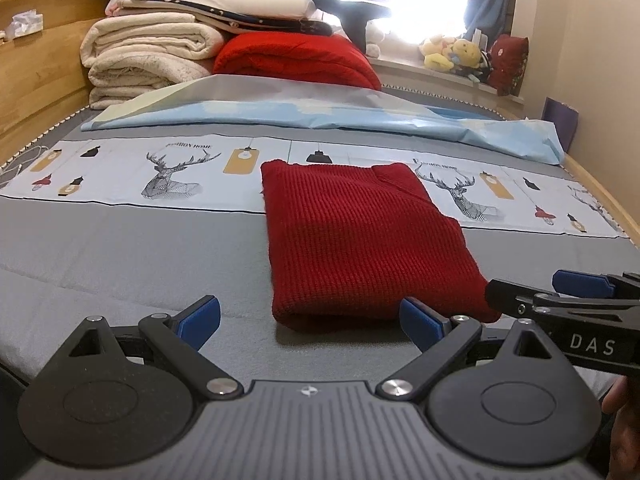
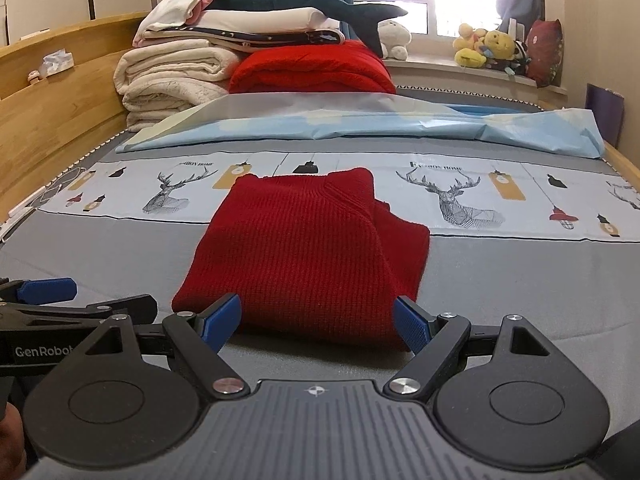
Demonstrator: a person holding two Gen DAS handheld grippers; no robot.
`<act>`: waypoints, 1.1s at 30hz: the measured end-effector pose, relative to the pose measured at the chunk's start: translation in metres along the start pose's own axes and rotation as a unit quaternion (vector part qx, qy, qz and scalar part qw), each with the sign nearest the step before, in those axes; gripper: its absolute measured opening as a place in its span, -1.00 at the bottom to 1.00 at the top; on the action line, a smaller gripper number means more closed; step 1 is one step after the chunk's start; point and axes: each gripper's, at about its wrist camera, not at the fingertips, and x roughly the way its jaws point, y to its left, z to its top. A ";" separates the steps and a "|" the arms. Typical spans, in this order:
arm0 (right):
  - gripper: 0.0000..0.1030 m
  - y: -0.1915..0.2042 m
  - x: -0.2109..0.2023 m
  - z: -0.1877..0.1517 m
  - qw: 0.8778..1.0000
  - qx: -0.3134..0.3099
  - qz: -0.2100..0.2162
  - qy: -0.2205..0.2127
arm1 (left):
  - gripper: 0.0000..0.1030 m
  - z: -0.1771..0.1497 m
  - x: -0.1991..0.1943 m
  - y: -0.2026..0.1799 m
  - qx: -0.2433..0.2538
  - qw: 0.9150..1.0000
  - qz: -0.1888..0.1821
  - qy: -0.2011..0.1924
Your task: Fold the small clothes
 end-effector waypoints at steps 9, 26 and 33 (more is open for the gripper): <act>0.63 0.002 0.002 0.000 1.000 -0.002 -0.004 0.000 | 0.90 0.000 0.002 0.000 0.002 1.000 -0.003 0.001; 0.62 0.002 0.007 0.001 1.000 0.000 -0.009 0.002 | 0.90 -0.001 0.002 -0.001 0.003 1.000 -0.008 -0.001; 0.61 0.003 0.007 0.001 1.000 0.001 -0.009 0.002 | 0.90 0.000 0.002 -0.001 0.002 1.000 -0.009 0.000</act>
